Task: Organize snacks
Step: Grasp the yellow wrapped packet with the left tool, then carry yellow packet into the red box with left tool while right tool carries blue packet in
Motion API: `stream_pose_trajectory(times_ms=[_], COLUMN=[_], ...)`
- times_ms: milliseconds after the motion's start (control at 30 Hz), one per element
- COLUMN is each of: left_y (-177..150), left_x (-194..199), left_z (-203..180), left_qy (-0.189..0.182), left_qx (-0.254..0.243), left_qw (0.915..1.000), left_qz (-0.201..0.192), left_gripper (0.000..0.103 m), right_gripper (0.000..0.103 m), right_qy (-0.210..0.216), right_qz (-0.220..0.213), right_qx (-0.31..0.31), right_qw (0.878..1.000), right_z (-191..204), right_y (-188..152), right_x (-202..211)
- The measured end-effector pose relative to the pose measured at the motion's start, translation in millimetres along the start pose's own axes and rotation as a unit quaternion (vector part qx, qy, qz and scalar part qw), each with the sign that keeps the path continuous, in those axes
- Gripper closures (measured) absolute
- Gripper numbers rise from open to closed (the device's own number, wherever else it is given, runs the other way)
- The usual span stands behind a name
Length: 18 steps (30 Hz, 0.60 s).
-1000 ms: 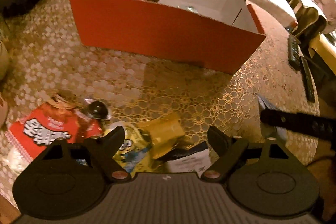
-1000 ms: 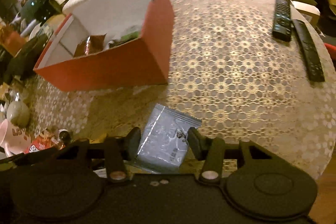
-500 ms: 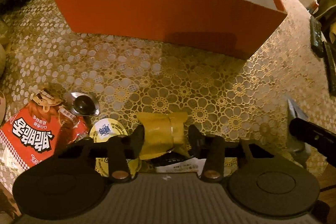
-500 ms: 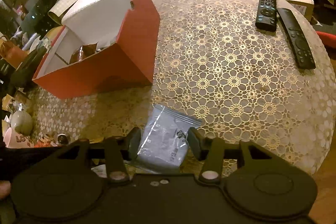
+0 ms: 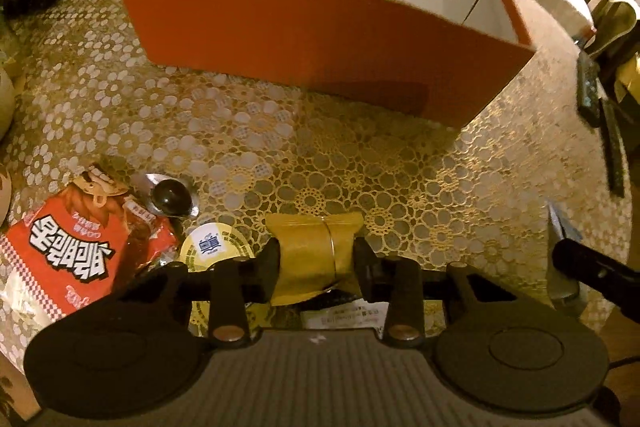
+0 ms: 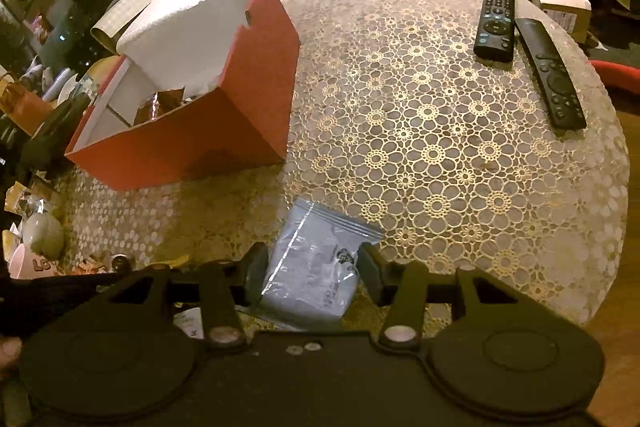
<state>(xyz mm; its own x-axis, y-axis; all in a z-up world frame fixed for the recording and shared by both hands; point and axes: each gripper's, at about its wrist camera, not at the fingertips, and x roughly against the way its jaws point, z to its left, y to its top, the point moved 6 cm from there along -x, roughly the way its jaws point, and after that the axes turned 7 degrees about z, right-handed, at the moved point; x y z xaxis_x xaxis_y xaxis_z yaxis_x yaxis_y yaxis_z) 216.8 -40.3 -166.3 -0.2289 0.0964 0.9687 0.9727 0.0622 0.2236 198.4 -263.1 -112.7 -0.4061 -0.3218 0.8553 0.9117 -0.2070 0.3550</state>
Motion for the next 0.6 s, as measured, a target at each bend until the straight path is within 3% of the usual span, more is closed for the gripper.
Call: stream_pose_trajectory(times_ms=[300,600], left_y=[-4,8], left_x=[41,84], left_z=[11,16], left_qy=[-0.016,-0.024], left_qx=[-0.003,-0.026], left_qw=[0.9990,0.9954], left_qz=[-0.041,-0.089], left_gripper=[0.066,0.066], right_gripper=[0.054,0.054], right_qy=[-0.003,-0.016], right_qz=[-0.022,-0.052], right_qx=[0.033,0.109], right_qw=[0.999,0.993], right_z=[23,58], right_y=[2,20], right_x=[24,48])
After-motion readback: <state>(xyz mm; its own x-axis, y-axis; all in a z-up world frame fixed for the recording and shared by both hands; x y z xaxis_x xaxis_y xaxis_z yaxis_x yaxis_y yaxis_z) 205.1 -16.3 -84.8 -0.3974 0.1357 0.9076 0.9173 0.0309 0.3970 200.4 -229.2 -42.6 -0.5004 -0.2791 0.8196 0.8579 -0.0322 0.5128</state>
